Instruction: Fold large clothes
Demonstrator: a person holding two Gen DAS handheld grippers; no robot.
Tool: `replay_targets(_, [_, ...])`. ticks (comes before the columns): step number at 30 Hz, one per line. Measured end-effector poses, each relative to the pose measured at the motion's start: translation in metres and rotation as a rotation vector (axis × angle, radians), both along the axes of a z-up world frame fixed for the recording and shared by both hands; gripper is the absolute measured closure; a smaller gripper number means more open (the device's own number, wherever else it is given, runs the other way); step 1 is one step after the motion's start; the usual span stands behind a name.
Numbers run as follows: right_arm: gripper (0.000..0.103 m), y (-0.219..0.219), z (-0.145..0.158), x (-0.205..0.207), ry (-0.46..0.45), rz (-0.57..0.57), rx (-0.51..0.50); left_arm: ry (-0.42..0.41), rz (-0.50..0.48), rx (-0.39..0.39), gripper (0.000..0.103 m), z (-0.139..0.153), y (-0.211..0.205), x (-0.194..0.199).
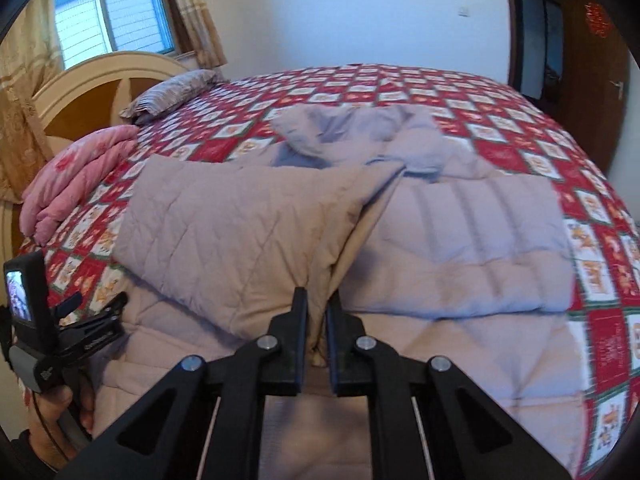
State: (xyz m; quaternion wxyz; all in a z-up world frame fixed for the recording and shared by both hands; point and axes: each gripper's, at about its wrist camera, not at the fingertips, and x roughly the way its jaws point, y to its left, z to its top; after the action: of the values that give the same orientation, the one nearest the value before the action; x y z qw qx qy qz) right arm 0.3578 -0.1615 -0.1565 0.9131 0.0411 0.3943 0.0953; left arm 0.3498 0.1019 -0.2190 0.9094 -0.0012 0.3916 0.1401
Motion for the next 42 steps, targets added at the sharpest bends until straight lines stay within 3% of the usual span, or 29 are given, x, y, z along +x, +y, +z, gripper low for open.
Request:
replay_targets(10, [0.091, -0.043, -0.021, 0.006, 0.046, -0.108, -0.032, 0.092, -0.072, -0.047, 0.006, 0.011, 0.001, 0.001])
replay_targets(11, [0.085, -0.046, -0.022, 0.004, 0.041, -0.116, -0.031, 0.101, -0.085, -0.065, 0.006, 0.02, 0.003, 0.002])
replay_targets(12, [0.072, -0.05, -0.021, 0.002, 0.043, -0.122, -0.028, 0.102, -0.09, -0.069, 0.006, 0.027, 0.003, 0.003])
replay_targets(14, [0.05, -0.058, -0.015, -0.002, 0.038, -0.146, -0.021, 0.08, -0.103, -0.085, 0.006, 0.054, 0.004, 0.007])
replay_targets(18, [0.05, -0.066, 0.014, -0.015, -0.055, -0.239, -0.023, -0.019, -0.109, -0.129, 0.006, 0.106, -0.002, 0.034])
replay_targets(20, [0.056, -0.061, 0.028, -0.013, -0.093, -0.243, 0.003, -0.063, -0.101, -0.133, 0.006, 0.116, -0.015, 0.058])
replay_targets(23, [0.06, -0.037, 0.037, 0.007, -0.102, -0.179, 0.03, -0.079, -0.098, -0.131, 0.006, 0.106, -0.033, 0.093])
replay_targets(25, [0.06, -0.026, 0.032, 0.023, -0.091, -0.15, 0.046, -0.064, -0.099, -0.17, 0.006, 0.089, -0.04, 0.111])
replay_targets(29, [0.064, -0.011, 0.005, 0.053, -0.04, -0.113, 0.041, 0.01, -0.12, -0.191, 0.006, 0.042, -0.05, 0.132])
replay_targets(32, [0.065, -0.012, -0.02, 0.059, 0.003, -0.115, 0.028, 0.067, -0.108, -0.166, 0.006, 0.01, -0.053, 0.139])
replay_targets(37, [0.071, -0.017, -0.045, 0.055, 0.011, -0.112, 0.004, 0.022, -0.111, -0.132, 0.004, 0.001, -0.057, 0.131])
replay_targets(42, [0.071, -0.014, -0.055, 0.062, 0.028, -0.108, -0.016, 0.044, -0.104, -0.072, 0.002, -0.005, -0.065, 0.134])
